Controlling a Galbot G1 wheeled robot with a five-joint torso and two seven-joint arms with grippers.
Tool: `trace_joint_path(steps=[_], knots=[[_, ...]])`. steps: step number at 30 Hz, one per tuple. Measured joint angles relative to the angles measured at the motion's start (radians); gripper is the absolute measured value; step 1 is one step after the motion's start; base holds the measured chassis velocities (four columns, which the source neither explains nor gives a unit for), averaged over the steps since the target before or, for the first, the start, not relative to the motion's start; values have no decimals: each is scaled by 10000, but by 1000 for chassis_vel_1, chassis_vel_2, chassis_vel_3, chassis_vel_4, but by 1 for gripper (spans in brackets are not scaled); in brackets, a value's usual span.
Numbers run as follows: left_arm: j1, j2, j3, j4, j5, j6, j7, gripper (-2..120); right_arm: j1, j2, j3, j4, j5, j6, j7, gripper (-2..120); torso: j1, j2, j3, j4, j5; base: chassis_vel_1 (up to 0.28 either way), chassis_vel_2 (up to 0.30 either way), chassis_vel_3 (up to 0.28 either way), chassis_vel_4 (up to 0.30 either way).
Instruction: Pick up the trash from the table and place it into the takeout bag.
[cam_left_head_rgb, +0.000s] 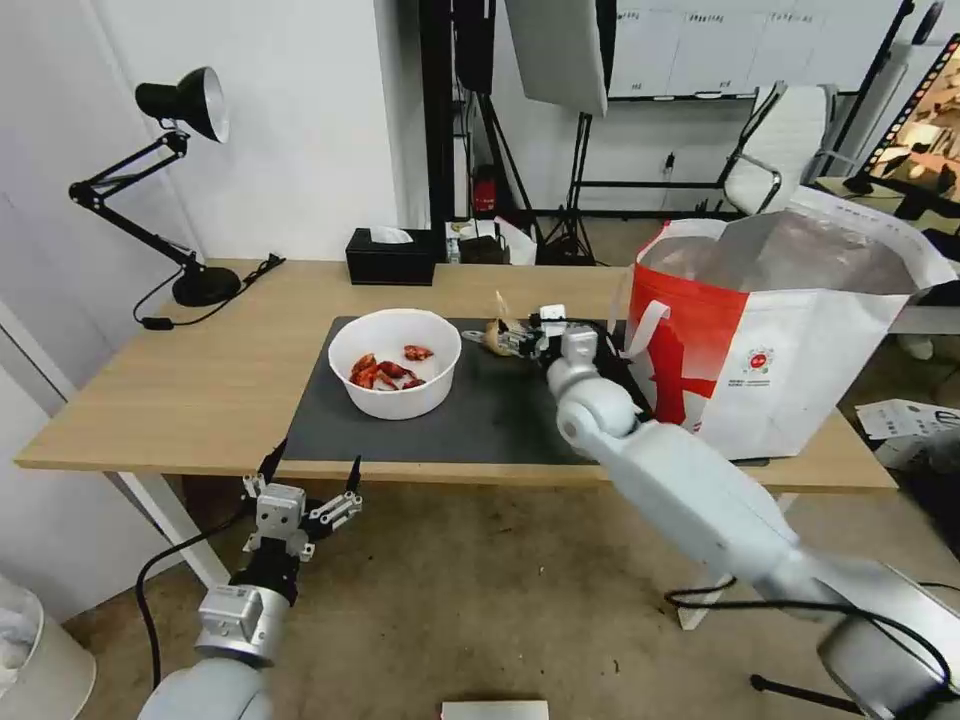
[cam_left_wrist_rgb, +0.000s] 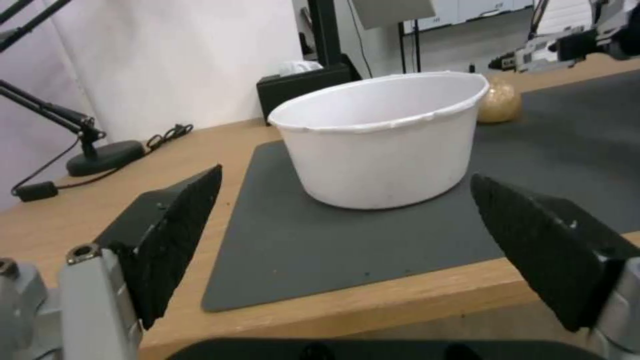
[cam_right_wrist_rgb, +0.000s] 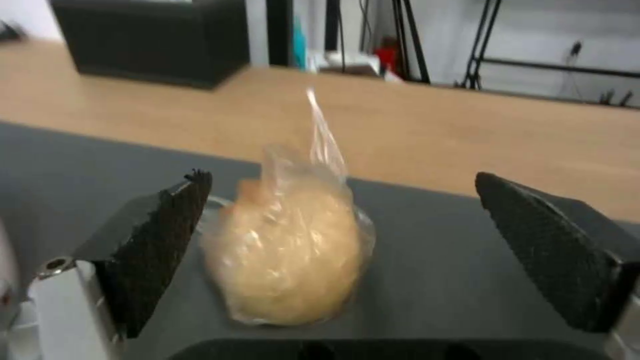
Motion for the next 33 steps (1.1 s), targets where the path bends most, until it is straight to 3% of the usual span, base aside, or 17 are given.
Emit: trace_joint_path(steps=[7, 21, 24, 33], knots=[[83, 0, -155, -21, -8, -31, 0, 100, 430, 667, -4, -1103, -101, -319, -116, 100, -1, 0, -1, -1, 0, 0, 0, 0, 0], [18, 5, -182, 105, -34, -122, -3, 100, 540, 1098, -104, -1447, -336, -1388, 133, 99, -2, 2, -2, -1, 1, 0, 0, 0, 0], [-28, 13, -155, 128, -39, -122, -3, 100, 574, 1107, -102, -1442, -333, -1518, 183, 93, -2, 1, -2, 0, 1, 0, 0, 0, 0], [-71, 41, -129, 180, -46, -126, -5, 100, 449, 1019, -11, -1172, 17, -2119, 629, 60, -2, 2, -3, 0, 1, 0, 0, 0, 0]])
